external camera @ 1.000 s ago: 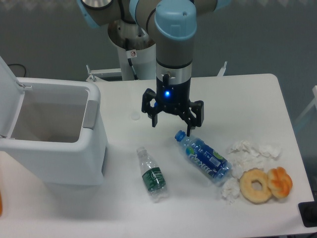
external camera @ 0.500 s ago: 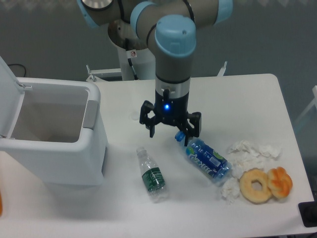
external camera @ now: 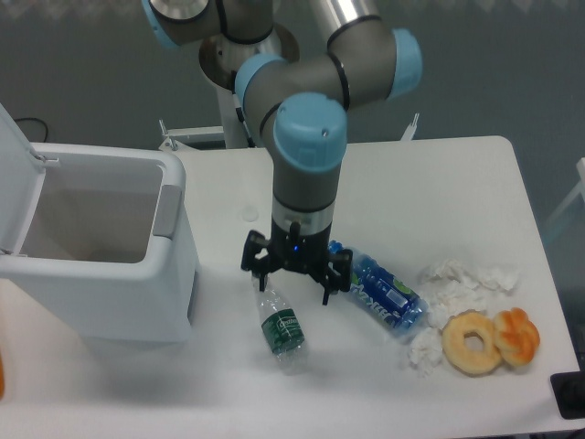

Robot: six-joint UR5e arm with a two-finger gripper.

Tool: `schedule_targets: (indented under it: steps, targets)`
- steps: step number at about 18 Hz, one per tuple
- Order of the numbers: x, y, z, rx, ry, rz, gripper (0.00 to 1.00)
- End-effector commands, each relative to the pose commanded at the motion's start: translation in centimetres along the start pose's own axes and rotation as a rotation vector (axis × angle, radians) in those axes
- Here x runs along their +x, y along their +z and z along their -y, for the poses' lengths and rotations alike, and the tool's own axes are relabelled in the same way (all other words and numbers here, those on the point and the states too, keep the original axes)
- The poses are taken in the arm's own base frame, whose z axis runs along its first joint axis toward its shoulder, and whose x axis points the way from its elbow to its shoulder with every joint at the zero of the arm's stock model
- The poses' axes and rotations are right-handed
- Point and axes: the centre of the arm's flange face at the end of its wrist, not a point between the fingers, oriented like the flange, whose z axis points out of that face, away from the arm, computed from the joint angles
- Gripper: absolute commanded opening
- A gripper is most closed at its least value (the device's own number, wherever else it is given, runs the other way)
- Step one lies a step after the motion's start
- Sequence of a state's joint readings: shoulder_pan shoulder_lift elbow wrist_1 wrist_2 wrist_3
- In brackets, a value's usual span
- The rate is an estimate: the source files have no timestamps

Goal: Pick up the plastic bottle
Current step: 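Lower the gripper around the green-label bottle's body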

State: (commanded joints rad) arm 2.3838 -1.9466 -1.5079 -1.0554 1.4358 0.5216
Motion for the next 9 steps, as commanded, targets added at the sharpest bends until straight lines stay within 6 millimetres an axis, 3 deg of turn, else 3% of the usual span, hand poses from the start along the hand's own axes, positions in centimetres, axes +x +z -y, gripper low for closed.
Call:
schedule_targets:
  steps: [5,9]
  targets:
    - [-0.9,3.9,0.0,-0.063,-0.161,0.009,1.0]
    - [-1.2,5.1,0.1,-0.078,-0.172,0.004,1.0]
